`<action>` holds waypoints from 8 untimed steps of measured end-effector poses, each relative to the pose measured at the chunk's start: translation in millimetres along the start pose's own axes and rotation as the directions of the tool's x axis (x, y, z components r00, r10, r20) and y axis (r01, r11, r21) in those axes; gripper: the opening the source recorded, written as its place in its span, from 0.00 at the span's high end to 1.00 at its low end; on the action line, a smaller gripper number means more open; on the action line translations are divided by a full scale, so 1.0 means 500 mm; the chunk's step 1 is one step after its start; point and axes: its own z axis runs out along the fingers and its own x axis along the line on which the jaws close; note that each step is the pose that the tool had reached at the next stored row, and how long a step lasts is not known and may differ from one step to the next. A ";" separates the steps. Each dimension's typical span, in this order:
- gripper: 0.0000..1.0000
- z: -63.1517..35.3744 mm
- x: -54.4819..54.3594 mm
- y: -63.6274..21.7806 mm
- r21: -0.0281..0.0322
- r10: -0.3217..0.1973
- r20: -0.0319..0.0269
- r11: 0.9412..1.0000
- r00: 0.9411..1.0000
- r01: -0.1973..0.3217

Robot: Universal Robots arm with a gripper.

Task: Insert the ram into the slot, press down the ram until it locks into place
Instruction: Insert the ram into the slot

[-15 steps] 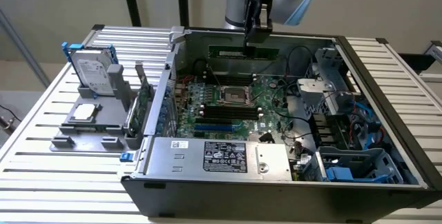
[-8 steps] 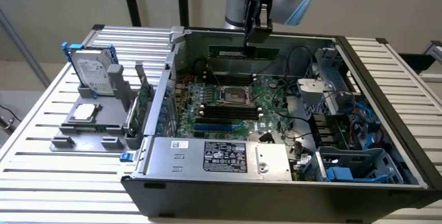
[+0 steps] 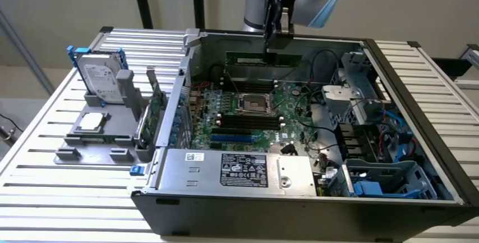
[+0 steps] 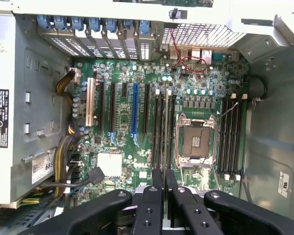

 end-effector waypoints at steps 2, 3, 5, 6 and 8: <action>0.87 0.007 0.000 0.001 0.000 0.000 0.000 1.000 1.000 0.000; 0.87 0.011 0.000 0.001 0.000 0.000 0.000 1.000 1.000 0.000; 0.87 0.018 0.000 0.002 0.000 0.000 0.000 1.000 1.000 0.000; 0.87 0.022 0.000 0.003 0.000 0.000 0.000 1.000 1.000 0.000; 0.87 0.029 0.000 0.005 0.000 0.001 0.000 1.000 1.000 -0.001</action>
